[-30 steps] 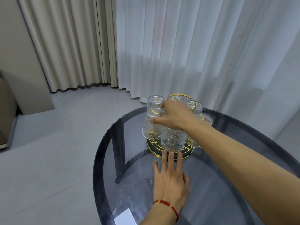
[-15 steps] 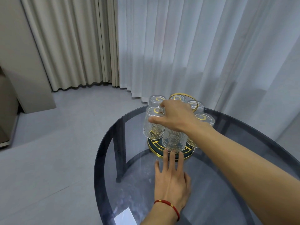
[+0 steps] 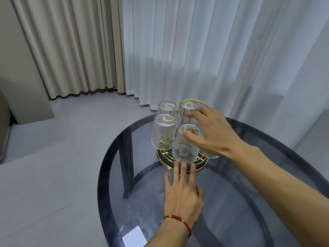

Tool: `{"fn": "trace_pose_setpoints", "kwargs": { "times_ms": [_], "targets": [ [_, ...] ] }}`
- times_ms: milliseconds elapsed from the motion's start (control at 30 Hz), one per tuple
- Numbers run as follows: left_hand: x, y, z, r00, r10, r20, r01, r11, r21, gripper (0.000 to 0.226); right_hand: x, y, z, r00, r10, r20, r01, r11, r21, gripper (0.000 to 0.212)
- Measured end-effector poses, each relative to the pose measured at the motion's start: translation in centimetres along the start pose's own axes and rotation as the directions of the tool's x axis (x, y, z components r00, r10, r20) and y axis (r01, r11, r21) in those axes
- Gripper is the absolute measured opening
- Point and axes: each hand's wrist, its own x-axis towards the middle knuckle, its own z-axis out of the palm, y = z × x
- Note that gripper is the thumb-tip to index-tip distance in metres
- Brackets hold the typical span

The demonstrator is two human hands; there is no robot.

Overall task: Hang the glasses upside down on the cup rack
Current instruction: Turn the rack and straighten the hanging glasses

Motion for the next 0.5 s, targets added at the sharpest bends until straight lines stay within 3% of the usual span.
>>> {"fn": "trace_pose_setpoints", "kwargs": {
  "times_ms": [67,200,500],
  "targets": [
    [0.0,0.1,0.0,1.000,-0.001,0.003,0.001,1.000,0.003,0.063,-0.9,0.7,0.2,1.000,-0.020,-0.016,0.020,1.000,-0.018,0.061],
    [0.1,0.0,0.1,1.000,-0.002,0.024,0.002,1.000,0.006,0.063,-1.3,0.6,1.0,0.995,-0.044,0.091,0.050,0.996,-0.068,0.076],
    [0.1,-0.1,-0.1,1.000,0.002,0.021,-0.003,1.000,0.020,0.062,-1.1,0.4,1.2,0.996,-0.039,0.084,0.040,0.999,-0.015,0.082]
  ]
}}
